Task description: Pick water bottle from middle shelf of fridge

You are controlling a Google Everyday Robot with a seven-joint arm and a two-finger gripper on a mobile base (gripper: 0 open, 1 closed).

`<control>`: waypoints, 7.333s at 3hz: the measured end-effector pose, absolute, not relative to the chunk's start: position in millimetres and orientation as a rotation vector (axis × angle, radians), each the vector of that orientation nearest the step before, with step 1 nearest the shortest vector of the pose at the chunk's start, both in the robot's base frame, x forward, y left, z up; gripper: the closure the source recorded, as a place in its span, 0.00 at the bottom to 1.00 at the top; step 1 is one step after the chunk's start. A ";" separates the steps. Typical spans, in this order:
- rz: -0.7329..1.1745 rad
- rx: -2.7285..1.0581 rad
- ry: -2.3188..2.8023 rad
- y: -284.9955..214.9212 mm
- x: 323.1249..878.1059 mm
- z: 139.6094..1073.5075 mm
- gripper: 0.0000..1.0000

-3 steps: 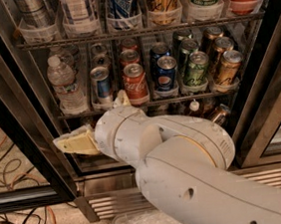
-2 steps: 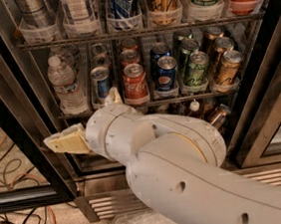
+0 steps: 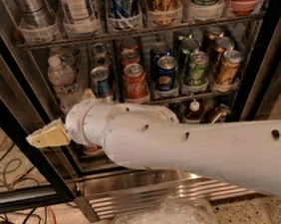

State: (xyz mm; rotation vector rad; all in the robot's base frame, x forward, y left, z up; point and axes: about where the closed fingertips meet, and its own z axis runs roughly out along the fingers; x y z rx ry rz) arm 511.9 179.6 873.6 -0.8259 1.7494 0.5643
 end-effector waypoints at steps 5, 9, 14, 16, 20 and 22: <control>0.377 -0.630 1.724 213.8 555.5 807.0 0.00; 0.311 -0.683 1.636 240.6 475.1 825.8 0.00; 0.221 -0.507 1.579 216.2 476.4 851.5 0.11; 0.123 -0.410 1.479 206.4 493.9 878.3 0.29; 0.050 -0.243 1.439 203.7 519.0 871.8 0.36; 0.067 -0.125 1.455 188.7 533.3 860.7 0.36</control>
Offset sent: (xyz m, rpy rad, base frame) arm 0.0320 0.0298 -0.0594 0.0573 0.0002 -0.2453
